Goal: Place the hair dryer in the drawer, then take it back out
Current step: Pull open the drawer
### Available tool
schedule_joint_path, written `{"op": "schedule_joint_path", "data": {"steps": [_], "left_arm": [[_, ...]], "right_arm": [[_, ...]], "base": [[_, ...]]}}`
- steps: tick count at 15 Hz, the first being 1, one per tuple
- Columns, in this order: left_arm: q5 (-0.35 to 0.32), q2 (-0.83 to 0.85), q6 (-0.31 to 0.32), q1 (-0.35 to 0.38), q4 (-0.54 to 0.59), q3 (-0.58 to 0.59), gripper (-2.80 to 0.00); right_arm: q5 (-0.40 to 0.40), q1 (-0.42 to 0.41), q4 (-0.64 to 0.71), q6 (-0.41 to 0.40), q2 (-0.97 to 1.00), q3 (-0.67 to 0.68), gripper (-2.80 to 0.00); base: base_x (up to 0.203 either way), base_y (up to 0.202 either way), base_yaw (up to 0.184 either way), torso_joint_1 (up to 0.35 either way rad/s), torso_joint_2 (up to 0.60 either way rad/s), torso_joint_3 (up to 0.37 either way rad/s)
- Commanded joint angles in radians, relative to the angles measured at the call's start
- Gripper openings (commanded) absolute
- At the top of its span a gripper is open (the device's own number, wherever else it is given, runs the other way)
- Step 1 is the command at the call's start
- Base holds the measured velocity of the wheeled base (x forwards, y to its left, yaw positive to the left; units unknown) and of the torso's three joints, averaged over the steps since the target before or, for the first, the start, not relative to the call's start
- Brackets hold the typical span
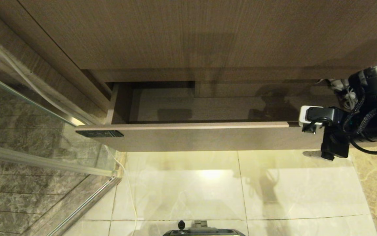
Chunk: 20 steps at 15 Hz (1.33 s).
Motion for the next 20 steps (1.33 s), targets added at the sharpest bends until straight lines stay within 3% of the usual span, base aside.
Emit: {"op": "schedule_joint_path", "data": {"steps": [1,6,14,15,18,20], "left_arm": [[0.0,0.0,-0.001,-0.001,-0.001,0.0,-2.8],[0.0,0.0,-0.001,-0.001,-0.001,0.0,-2.8],[0.0,0.0,-0.001,-0.001,-0.001,0.0,-2.8],[0.0,0.0,-0.001,-0.001,-0.001,0.0,-2.8],[0.0,0.0,-0.001,-0.001,-0.001,0.0,-2.8],[0.0,0.0,-0.001,-0.001,-0.001,0.0,-2.8]], "right_arm": [[0.001,0.002,-0.007,0.011,-0.062,0.045,0.0],[0.002,0.002,0.01,0.012,-0.185,0.171,0.0],[0.001,0.002,0.228,0.017,-0.455,0.323,0.0],[0.005,-0.002,0.235,0.039,-0.502,0.342,0.0],[0.009,-0.006,0.248,0.226,-0.652,0.378,0.0],[0.004,-0.011,0.279,0.296,-0.765,0.387,0.0]], "base": [[0.0,0.0,0.0,0.0,0.0,0.0],[0.0,0.0,0.0,0.0,0.0,0.0],[0.0,0.0,0.0,0.0,0.0,0.0],[0.0,0.0,0.0,0.0,0.0,0.0],[0.0,0.0,0.0,0.0,0.0,0.0],[0.0,0.0,0.0,0.0,0.0,0.0]]}}
